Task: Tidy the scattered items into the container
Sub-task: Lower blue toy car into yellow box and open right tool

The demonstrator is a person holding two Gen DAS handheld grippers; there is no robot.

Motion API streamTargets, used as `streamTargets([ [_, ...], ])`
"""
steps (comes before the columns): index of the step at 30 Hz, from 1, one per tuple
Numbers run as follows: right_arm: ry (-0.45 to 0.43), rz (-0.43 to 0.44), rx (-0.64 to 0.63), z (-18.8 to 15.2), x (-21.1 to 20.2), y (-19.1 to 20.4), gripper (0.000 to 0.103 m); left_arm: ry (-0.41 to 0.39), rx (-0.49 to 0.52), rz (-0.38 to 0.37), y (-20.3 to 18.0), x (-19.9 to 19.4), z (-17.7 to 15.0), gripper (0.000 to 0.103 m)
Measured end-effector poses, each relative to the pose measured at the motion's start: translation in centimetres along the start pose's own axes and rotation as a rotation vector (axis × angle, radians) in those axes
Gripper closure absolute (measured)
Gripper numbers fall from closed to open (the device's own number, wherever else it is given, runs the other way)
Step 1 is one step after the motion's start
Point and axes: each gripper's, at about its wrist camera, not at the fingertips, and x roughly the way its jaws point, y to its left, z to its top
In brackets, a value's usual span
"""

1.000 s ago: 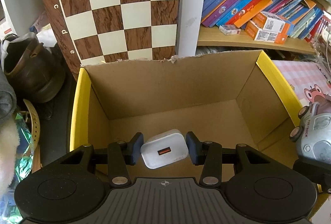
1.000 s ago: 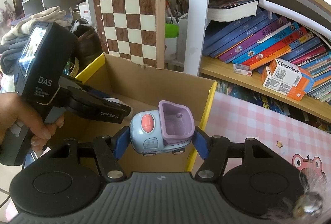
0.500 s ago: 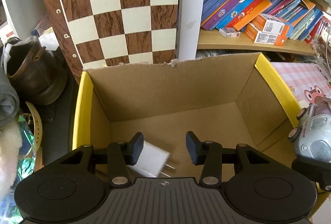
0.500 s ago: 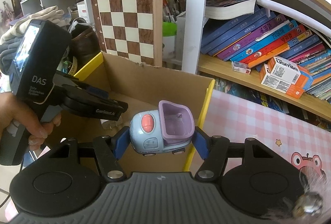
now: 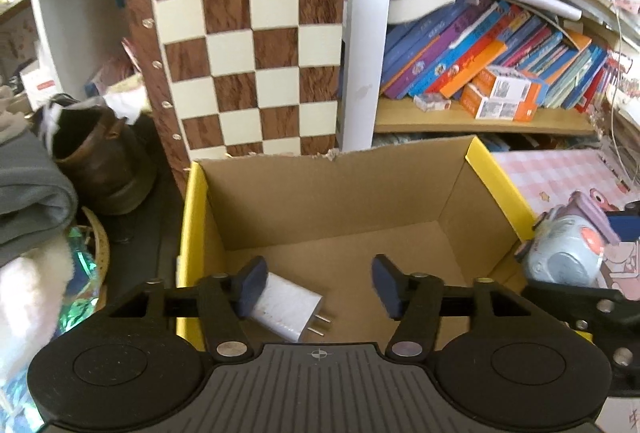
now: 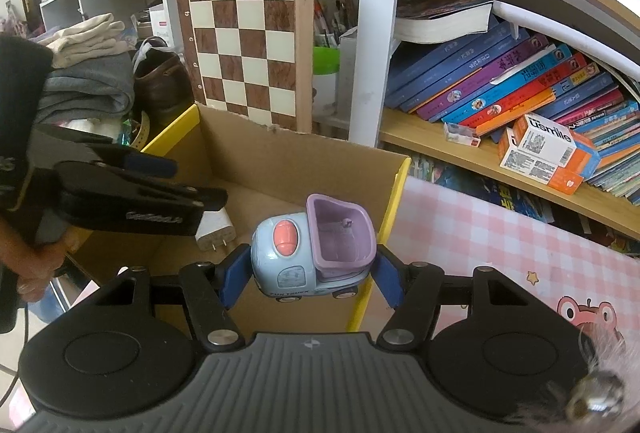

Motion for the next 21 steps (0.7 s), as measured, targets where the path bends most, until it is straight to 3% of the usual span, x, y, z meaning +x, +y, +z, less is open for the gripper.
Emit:
streamTargets([
  [5,-0.001,-0.002,-0.007,0.3,0.0,0.0,0.04,-0.038,-0.019,0.028,-0.1,-1.8,-0.4,0.027],
  [21,0.044,0.023,-0.051,0.7,1.3,0.1,0.04,-0.126,-0.014,0.08,-1.7,-6.4,-2.0,0.009],
])
